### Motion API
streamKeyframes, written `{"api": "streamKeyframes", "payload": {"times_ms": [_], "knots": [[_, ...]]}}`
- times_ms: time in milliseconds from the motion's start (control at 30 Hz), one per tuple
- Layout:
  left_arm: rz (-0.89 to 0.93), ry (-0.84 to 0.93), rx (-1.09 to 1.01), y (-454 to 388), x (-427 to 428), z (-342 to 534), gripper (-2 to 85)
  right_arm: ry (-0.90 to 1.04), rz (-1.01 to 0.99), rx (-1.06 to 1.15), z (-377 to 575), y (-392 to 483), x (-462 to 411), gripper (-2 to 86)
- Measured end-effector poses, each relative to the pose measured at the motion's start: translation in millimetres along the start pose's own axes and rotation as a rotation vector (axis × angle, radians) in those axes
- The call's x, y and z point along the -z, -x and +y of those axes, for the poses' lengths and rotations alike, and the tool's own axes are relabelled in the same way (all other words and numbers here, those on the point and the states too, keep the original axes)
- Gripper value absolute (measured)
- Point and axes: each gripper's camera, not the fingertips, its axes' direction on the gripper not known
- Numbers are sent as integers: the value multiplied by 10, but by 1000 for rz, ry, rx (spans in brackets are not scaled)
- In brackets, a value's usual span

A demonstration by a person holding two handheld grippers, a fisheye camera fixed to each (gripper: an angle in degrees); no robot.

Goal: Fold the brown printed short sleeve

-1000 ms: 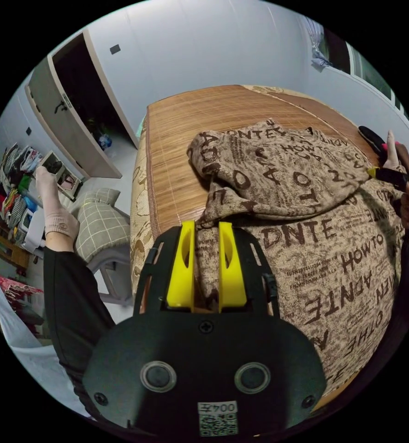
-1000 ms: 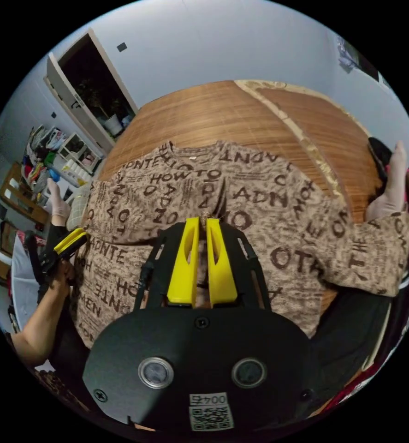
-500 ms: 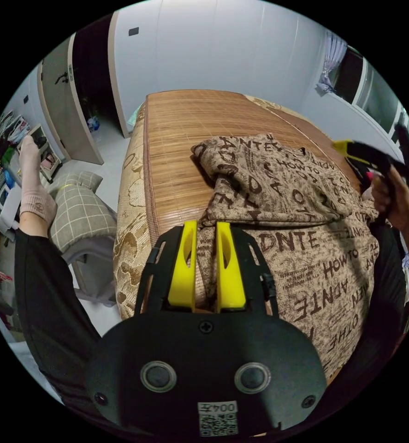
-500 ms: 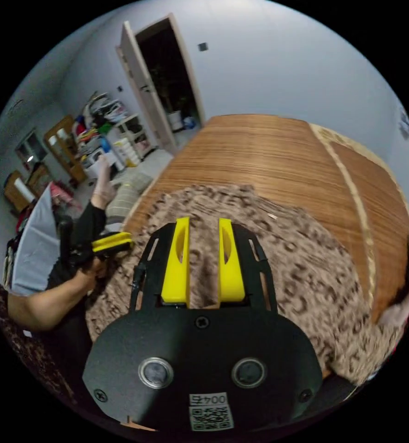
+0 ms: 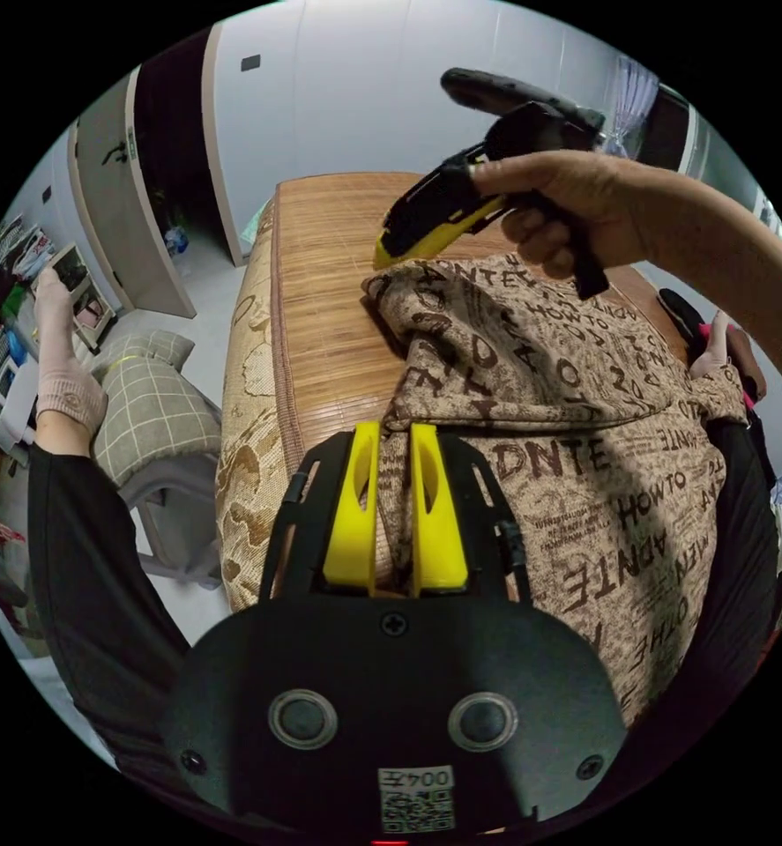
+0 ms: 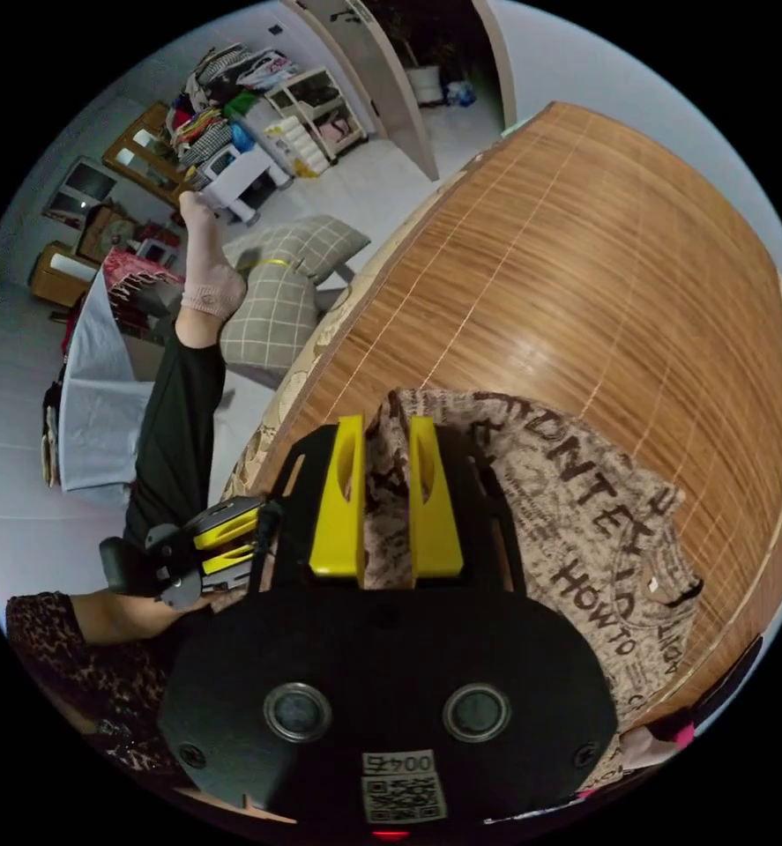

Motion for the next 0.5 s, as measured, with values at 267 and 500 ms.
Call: {"api": "streamKeyframes", "payload": {"times_ms": [267,500], "knots": [[-43,0,2,213,136,81,34,-258,185,-133,269,42,45,7],[-11,-1,18,485,271,174,24,-423,164,-160,754,60,-30,91]]}}
